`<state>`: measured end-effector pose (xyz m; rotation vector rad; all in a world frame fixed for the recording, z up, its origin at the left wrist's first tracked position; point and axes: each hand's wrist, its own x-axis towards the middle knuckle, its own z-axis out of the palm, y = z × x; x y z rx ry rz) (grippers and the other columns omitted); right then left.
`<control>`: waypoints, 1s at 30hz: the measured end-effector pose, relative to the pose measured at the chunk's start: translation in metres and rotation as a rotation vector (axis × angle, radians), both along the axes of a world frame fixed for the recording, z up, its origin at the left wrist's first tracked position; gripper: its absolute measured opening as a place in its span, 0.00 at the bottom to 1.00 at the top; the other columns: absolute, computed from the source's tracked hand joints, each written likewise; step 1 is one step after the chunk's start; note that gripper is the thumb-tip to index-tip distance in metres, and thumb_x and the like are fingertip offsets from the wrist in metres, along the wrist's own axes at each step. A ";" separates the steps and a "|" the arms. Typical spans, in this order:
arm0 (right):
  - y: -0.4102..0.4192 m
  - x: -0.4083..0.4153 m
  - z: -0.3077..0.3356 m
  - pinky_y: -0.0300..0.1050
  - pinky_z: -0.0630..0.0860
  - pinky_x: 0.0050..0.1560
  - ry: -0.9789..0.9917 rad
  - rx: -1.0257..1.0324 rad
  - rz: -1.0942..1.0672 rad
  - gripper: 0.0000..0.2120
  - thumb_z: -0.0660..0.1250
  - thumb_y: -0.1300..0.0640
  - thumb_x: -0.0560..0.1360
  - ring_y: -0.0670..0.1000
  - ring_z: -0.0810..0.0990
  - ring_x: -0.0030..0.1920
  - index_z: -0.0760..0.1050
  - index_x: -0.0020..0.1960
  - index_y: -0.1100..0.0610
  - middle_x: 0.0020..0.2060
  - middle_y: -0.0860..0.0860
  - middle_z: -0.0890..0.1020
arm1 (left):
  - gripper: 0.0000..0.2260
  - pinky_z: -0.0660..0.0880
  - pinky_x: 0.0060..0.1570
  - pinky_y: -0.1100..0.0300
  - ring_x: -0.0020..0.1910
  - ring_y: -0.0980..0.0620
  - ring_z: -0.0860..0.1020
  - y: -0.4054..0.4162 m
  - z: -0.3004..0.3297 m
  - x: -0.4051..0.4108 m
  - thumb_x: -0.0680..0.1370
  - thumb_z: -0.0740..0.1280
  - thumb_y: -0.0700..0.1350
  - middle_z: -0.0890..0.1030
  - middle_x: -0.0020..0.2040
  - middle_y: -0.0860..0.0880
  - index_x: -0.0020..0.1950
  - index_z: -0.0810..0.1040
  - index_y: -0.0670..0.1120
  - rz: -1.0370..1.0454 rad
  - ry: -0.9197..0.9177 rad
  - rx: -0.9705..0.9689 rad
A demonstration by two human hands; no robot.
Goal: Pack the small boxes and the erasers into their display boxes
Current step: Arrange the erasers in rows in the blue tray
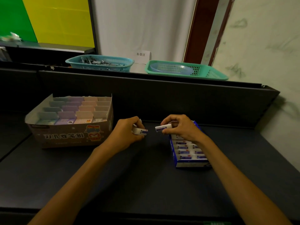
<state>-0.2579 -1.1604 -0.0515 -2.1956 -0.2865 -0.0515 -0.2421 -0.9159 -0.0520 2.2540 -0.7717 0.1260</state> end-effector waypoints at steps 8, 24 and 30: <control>-0.022 -0.017 0.004 0.32 0.77 0.48 -0.134 -0.143 -0.048 0.12 0.72 0.56 0.72 0.40 0.80 0.50 0.77 0.55 0.49 0.51 0.43 0.79 | 0.13 0.75 0.49 0.66 0.50 0.59 0.77 -0.029 0.002 0.000 0.72 0.72 0.41 0.78 0.54 0.52 0.55 0.77 0.48 -0.025 -0.080 0.066; -0.071 -0.034 0.006 0.32 0.75 0.48 -0.220 -0.282 -0.074 0.13 0.72 0.56 0.72 0.39 0.77 0.50 0.78 0.56 0.53 0.51 0.43 0.78 | 0.15 0.73 0.54 0.64 0.53 0.57 0.77 -0.082 0.011 -0.008 0.74 0.70 0.42 0.79 0.56 0.51 0.60 0.76 0.49 -0.048 -0.194 0.145; -0.080 -0.039 0.008 0.35 0.75 0.51 -0.192 -0.254 -0.099 0.13 0.72 0.57 0.72 0.38 0.77 0.50 0.72 0.52 0.48 0.48 0.41 0.77 | 0.15 0.68 0.51 0.71 0.54 0.59 0.75 -0.097 0.012 -0.011 0.74 0.70 0.43 0.78 0.57 0.51 0.60 0.76 0.49 -0.044 -0.199 0.170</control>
